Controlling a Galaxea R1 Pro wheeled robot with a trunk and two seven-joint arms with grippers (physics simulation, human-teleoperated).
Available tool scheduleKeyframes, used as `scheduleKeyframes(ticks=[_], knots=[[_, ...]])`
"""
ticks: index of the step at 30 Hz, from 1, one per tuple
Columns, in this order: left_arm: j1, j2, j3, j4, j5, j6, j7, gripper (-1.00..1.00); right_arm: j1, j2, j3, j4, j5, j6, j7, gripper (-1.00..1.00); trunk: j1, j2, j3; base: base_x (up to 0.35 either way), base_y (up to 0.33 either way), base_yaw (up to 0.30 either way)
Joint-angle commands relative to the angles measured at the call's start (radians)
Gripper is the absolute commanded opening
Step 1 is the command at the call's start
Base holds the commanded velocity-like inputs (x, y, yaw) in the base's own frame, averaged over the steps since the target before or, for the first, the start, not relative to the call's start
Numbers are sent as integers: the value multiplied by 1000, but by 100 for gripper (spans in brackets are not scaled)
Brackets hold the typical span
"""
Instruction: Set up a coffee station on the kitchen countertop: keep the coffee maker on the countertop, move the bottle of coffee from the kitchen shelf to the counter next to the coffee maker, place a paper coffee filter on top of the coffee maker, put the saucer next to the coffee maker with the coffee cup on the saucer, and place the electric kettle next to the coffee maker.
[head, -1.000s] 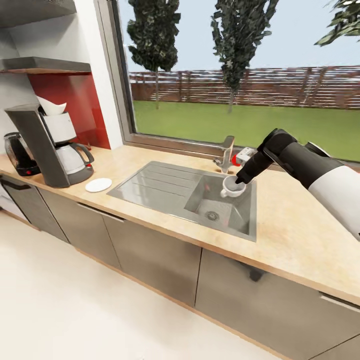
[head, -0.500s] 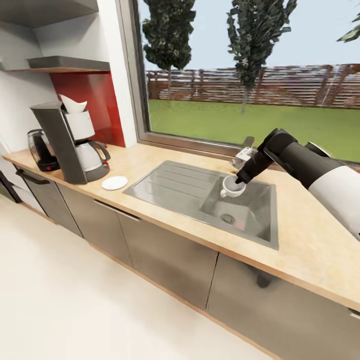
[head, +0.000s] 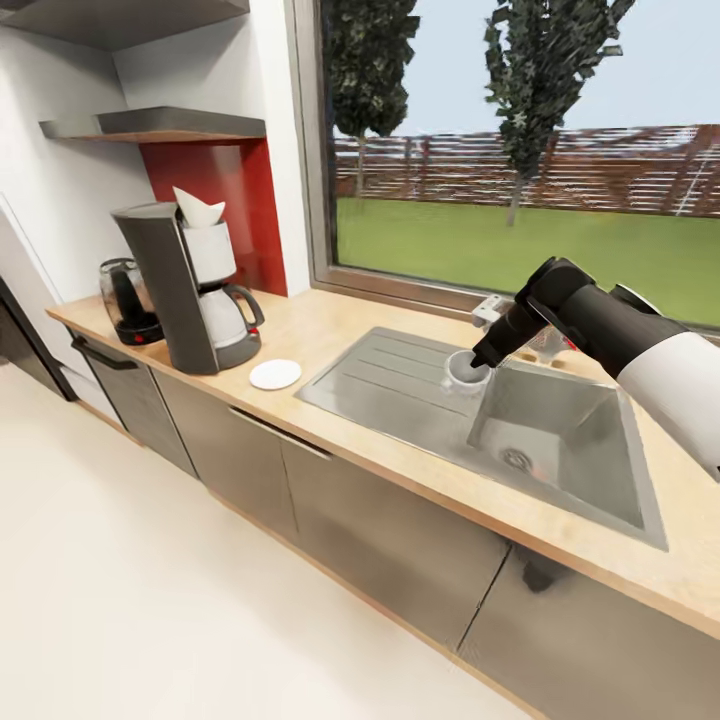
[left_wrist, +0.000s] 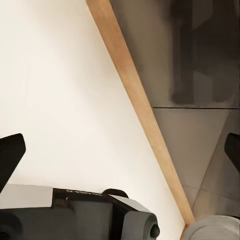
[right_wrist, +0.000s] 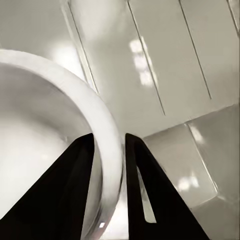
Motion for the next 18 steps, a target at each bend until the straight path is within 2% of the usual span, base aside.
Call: scheduleKeyframes(ticks=[1,5,18], knots=[[-1,0,8,0,-6,5,-4,100,-2,-1,3,-1,8,2,8,-100,0,-1,-1,239,263,6],[-1,0,8,0,-6,5,-4,100,-1,-1,3,0,8,2,8,-100,0,-1,-1,194,272,3],[-1,0,8,0,-6,5,-4,100,-1,-1,1,-1,3,2,9,-100,0,-1,-1,13,306,0]])
